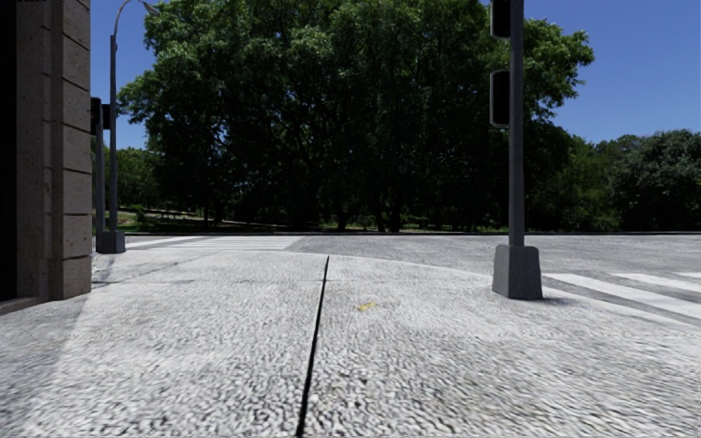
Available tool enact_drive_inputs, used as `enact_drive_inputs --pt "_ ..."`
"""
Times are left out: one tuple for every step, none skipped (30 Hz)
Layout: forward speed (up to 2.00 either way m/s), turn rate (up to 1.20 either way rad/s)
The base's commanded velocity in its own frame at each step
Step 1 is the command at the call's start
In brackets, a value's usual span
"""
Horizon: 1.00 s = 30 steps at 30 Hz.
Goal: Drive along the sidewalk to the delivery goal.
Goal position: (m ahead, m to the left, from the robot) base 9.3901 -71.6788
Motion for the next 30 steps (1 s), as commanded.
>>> enact_drive_inputs --pt "1.58 -0.57" --pt "1.56 -0.69" --pt "1.55 -0.78" --pt "1.55 -0.82" --pt "1.55 -0.84" --pt "1.55 -0.84" --pt "1.55 -0.87" --pt "1.54 -0.88" --pt "1.52 -0.88" --pt "1.52 -0.88" --pt "1.49 -0.88" --pt "1.48 -0.88" --pt "1.45 -0.88" --pt "1.43 -0.88" --pt "1.43 -0.88" --pt "1.43 -0.88" --pt "1.43 -0.88" --pt "1.43 -0.87" --pt "1.43 -0.87" --pt "1.43 -0.87" --pt "1.43 -0.86" --pt "1.43 -0.84" --pt "1.43 -0.82" --pt "1.43 -0.82" --pt "1.44 -0.80" --pt "1.44 -0.73" --pt "1.44 -0.67" --pt "1.46 -0.64" --pt "1.46 -0.64" --pt "1.47 -0.63"
